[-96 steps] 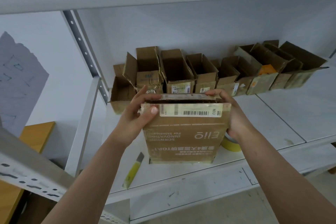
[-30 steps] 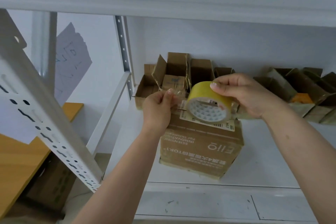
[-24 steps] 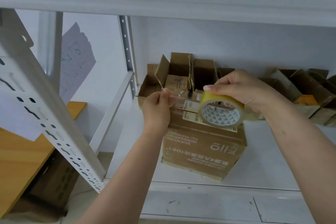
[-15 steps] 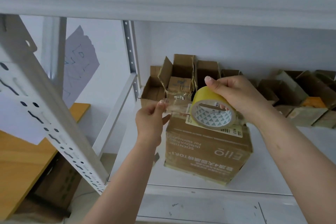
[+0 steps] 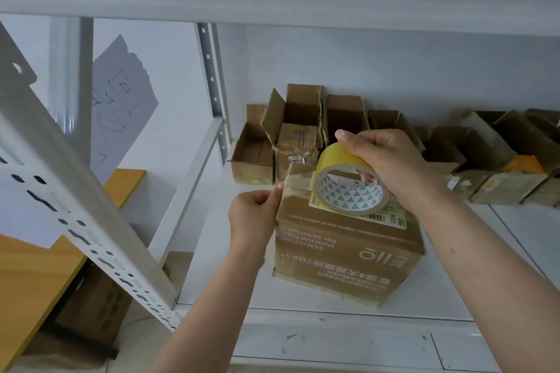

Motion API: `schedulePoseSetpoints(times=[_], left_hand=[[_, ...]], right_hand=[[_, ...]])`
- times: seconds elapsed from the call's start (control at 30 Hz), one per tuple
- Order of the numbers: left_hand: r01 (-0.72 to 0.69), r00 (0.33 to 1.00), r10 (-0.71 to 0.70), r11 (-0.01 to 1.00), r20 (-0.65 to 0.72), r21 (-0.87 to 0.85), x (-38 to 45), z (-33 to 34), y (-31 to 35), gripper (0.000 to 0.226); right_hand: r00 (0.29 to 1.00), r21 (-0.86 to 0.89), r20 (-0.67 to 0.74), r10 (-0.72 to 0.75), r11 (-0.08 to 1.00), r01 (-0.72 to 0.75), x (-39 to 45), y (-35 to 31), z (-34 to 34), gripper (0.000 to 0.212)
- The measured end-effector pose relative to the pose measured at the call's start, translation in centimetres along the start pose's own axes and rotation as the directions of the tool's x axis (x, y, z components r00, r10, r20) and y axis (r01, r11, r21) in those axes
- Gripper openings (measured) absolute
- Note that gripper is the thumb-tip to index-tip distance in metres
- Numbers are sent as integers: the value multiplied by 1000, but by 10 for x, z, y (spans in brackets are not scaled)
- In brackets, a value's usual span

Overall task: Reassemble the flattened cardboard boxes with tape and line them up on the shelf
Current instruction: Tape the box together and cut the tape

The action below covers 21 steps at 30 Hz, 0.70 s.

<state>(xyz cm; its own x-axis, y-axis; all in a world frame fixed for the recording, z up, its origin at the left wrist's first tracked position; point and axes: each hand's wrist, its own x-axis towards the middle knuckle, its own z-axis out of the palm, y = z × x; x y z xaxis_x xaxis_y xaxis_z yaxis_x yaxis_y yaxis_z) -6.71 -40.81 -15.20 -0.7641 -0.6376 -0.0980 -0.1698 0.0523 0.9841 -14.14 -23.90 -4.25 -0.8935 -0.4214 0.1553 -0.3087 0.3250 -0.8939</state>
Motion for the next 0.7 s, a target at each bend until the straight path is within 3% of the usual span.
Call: schedulePoseSetpoints(times=[0.17, 0.27, 0.37, 0.47, 0.53, 0.63, 0.7], left_hand=[[71, 997, -71, 997, 12, -20, 0, 2, -3, 47], [206, 977, -200, 976, 75, -74, -1, 2, -12, 65], [191, 981, -191, 982, 21, -1, 3, 1, -12, 44], [-112, 992, 103, 985, 75, 132, 5, -11, 11, 50], [-402, 886, 336, 900, 320, 169, 2, -17, 31, 71], [-678, 646, 342, 668, 683, 306, -4, -5, 52, 107], [-700, 624, 273, 611, 732, 368, -5, 6, 58, 111]], right_hand=[[1000, 15, 22, -9, 1000, 9, 1, 0, 1, 44], [1000, 9, 26, 1, 1000, -1, 1, 0, 1, 45], [999, -18, 43, 12, 1000, -11, 1, -1, 0, 48], [998, -61, 64, 19, 998, -16, 1, -3, -2, 54], [997, -69, 80, 23, 997, -17, 2, -3, -2, 54], [994, -52, 103, -21, 998, 26, 7, 0, -3, 57], [990, 20, 138, -37, 999, 34, 10, 6, -8, 60]])
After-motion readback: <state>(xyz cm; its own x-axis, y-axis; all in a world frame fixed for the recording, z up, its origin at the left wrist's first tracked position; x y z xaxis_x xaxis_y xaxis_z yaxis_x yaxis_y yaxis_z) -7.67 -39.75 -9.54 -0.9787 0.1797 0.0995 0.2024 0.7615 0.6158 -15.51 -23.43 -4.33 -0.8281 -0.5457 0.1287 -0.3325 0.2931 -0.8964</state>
